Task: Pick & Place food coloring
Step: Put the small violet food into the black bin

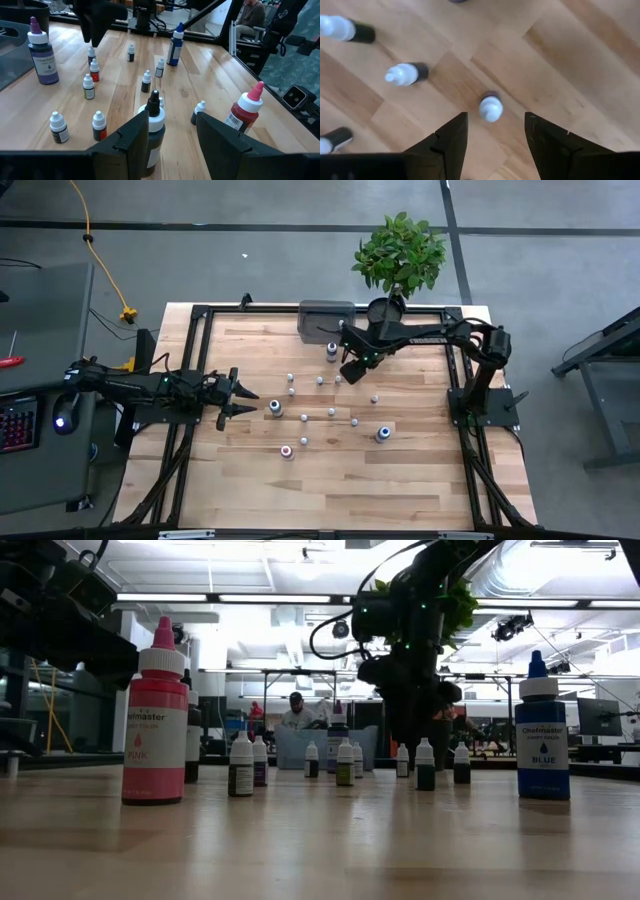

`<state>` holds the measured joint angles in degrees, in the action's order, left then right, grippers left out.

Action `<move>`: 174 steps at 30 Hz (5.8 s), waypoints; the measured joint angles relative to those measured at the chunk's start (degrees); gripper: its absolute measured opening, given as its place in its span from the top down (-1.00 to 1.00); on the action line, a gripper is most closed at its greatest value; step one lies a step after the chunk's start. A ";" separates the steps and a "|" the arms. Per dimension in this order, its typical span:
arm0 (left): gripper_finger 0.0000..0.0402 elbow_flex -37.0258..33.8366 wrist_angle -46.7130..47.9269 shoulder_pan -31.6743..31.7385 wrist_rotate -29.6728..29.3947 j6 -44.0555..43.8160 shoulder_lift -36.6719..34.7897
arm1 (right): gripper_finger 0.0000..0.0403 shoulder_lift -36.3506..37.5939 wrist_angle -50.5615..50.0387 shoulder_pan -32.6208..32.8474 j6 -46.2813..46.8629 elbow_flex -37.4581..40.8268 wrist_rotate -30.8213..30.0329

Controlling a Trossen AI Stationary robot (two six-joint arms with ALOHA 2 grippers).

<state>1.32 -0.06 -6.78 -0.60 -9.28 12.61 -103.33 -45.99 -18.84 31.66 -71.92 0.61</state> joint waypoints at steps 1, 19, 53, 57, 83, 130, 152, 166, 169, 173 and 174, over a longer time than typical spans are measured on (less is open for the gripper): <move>0.19 0.00 -0.01 0.01 0.00 0.01 0.01 | 0.08 0.00 -0.01 -0.10 -0.13 0.00 0.39; 0.19 0.00 -0.01 -0.01 0.00 0.00 0.00 | 0.08 -1.71 -1.75 -0.69 -2.68 -2.89 1.05; 0.19 0.00 0.00 -0.01 0.00 0.02 -0.01 | 0.08 -10.85 -14.17 -0.97 -3.41 -13.44 1.30; 0.19 0.00 0.00 0.00 0.02 0.00 0.00 | 0.08 -10.95 -14.13 -0.97 -3.25 -13.44 0.31; 0.19 0.00 0.00 0.01 0.00 0.00 -0.01 | 0.54 -11.87 -13.76 -0.93 -3.47 -13.46 1.96; 0.19 0.00 0.00 0.01 -0.02 0.00 -0.01 | 0.80 -0.37 -8.44 -1.58 -0.79 -13.53 0.82; 0.19 0.00 0.00 -0.01 0.00 0.01 -0.01 | 0.79 -2.04 -12.24 -5.39 -6.69 -28.15 -9.80; 0.19 0.00 0.00 0.00 0.00 0.00 -0.01 | 0.79 -23.43 -34.03 -5.63 -9.64 -59.22 -8.92; 0.19 0.00 0.00 0.00 0.00 0.01 -0.01 | 0.78 -27.14 -34.18 -6.02 -8.08 -62.50 -7.43; 0.19 0.00 0.00 -0.01 -0.02 0.02 0.01 | 0.75 -29.15 -32.11 -7.01 -3.75 -62.33 -6.02; 0.19 0.00 0.00 0.00 -0.01 0.01 -0.01 | 0.75 -29.16 -31.15 -7.17 -2.97 -61.40 -6.03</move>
<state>1.32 -0.05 -6.78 -0.61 -9.27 12.60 -132.49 -77.14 -26.01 28.69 -133.32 -5.42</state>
